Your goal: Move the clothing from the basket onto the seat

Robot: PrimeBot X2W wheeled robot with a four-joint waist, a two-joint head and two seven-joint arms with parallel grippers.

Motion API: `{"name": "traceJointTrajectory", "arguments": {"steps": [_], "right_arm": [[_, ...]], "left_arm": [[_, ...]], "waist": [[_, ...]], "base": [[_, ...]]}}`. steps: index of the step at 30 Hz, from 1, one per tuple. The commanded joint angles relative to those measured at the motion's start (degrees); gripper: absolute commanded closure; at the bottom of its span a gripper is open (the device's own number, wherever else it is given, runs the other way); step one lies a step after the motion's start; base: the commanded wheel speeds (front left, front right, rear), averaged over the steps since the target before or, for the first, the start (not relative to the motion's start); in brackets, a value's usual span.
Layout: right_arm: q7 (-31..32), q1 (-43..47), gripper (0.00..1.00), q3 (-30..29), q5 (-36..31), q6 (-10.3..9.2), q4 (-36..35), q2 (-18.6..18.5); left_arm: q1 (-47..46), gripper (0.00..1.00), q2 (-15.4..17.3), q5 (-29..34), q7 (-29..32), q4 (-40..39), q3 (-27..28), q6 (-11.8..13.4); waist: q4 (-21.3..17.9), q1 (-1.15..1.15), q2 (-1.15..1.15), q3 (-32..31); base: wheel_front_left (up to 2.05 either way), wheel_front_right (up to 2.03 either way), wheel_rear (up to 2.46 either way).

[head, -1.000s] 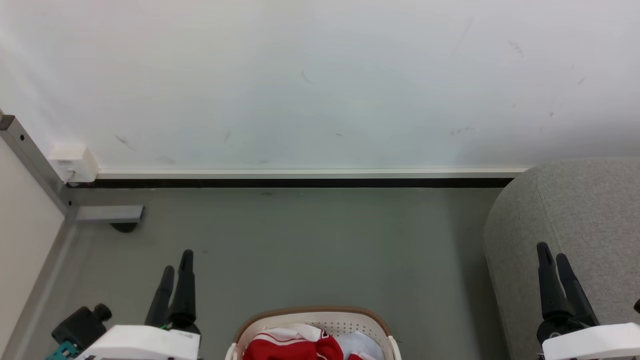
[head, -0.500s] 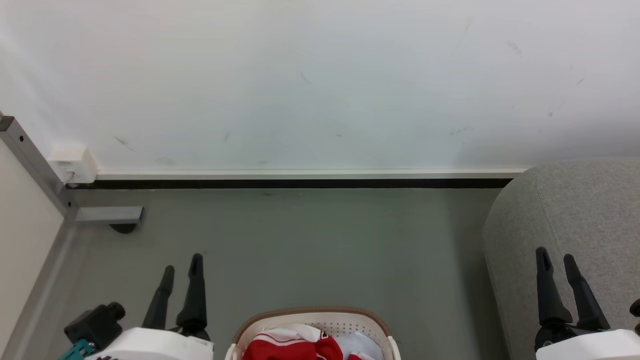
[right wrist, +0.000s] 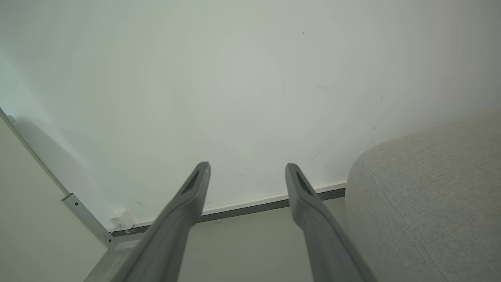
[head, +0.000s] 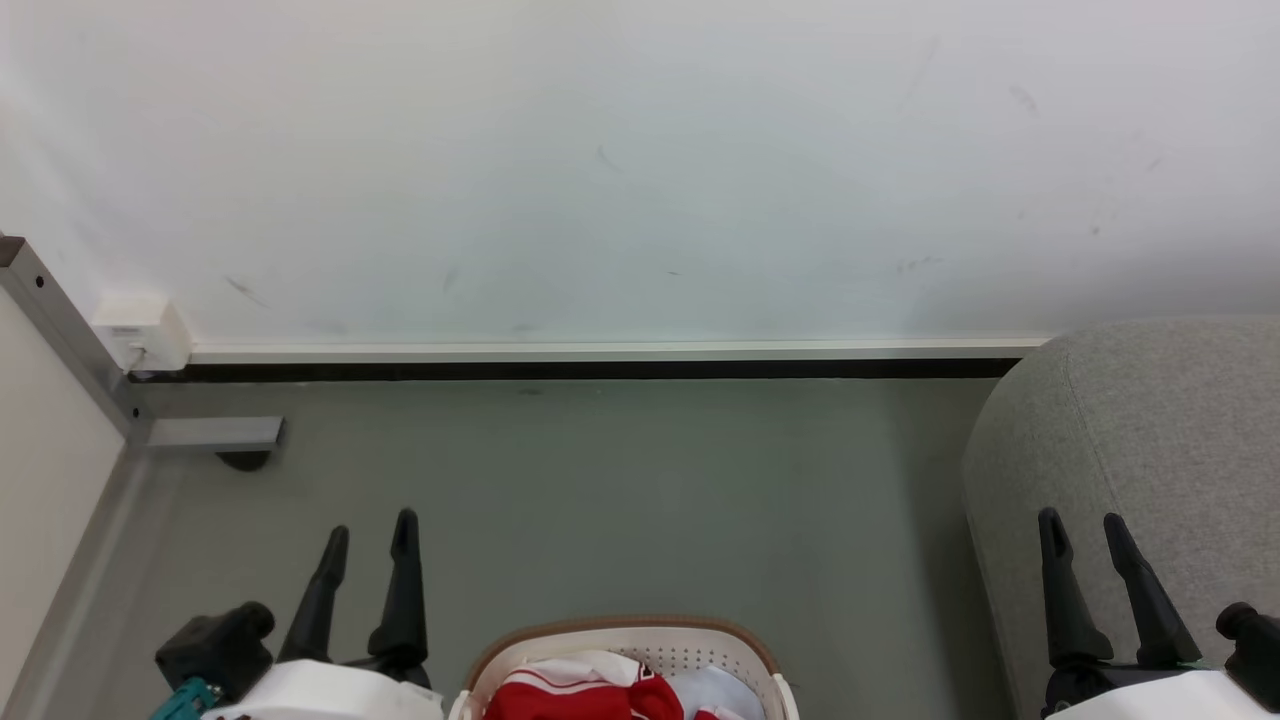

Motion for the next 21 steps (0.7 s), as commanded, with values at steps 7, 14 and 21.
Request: {"name": "traceJointTrajectory", "arguments": {"steps": [7,14,21], "right_arm": [[-1.41,-0.20,0.00,0.88,-4.20,-0.08,0.48,-0.90],[-2.07,-0.22,0.00,1.16,-7.32,-0.08,0.97,-1.07],[-2.15,-0.10,0.00,1.65,-10.40,-0.09,0.91,-1.03]], "left_arm": [[0.31,0.00,0.48,4.84,-1.41,-0.90,-0.47,0.94],[0.49,0.00,0.51,8.50,-2.31,-1.04,-0.99,1.47],[0.73,0.00,0.41,11.82,-3.18,-1.03,-1.51,1.84]], "waist": [[-0.10,0.00,0.00,-0.05],[-0.12,0.00,0.00,-0.07],[-0.13,0.00,0.00,-0.06]], "base": [[0.00,0.00,0.00],[0.00,0.00,0.00],[0.00,0.00,0.00]]}}
